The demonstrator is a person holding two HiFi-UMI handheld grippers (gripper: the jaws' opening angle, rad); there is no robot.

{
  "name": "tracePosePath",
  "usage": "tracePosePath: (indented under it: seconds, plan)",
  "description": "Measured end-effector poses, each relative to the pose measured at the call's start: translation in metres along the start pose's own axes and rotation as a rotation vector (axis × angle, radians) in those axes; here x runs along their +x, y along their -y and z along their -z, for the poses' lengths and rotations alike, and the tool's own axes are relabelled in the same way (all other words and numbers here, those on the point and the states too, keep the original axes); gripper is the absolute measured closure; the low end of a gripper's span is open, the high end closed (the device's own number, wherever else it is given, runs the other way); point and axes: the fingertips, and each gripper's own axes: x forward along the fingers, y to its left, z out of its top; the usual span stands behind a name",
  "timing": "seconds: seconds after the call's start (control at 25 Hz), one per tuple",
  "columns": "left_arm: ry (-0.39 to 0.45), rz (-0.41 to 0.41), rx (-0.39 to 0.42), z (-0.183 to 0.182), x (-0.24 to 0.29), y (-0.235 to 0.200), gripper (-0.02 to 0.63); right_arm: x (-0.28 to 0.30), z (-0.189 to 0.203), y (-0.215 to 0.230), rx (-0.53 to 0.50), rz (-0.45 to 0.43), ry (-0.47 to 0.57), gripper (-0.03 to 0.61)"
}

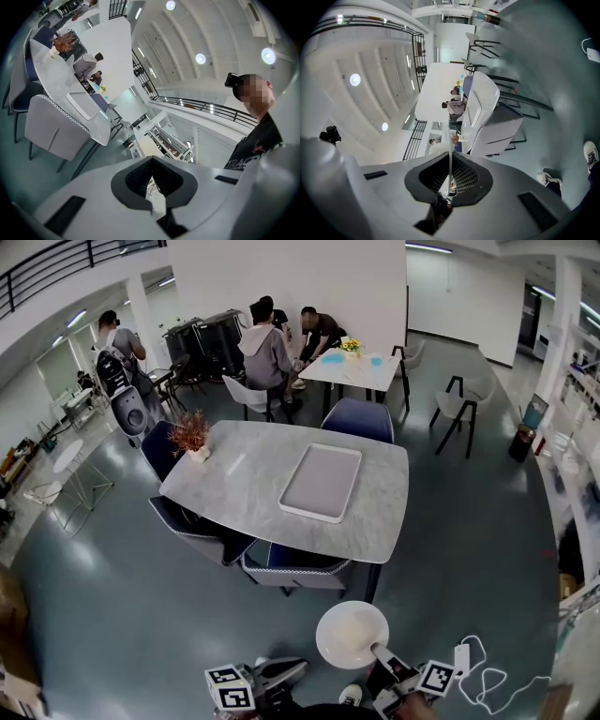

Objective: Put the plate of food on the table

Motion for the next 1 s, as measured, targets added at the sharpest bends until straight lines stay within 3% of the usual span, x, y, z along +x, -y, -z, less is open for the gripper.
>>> tracePosePath:
  seconds: [0.48, 1.0]
  plan:
    - [-0.13, 0.113, 0.009, -0.1, -0.065, -0.088, 0.609, 0.122, 0.036, -0.01, 0.017, -0.001, 0.186, 0.558]
    - [-0.182, 0.199, -0.012, -0.155, -0.122, -0.151, 0.609, 0.214, 0.066, -0.027, -0.019, 0.027, 0.292, 0.558]
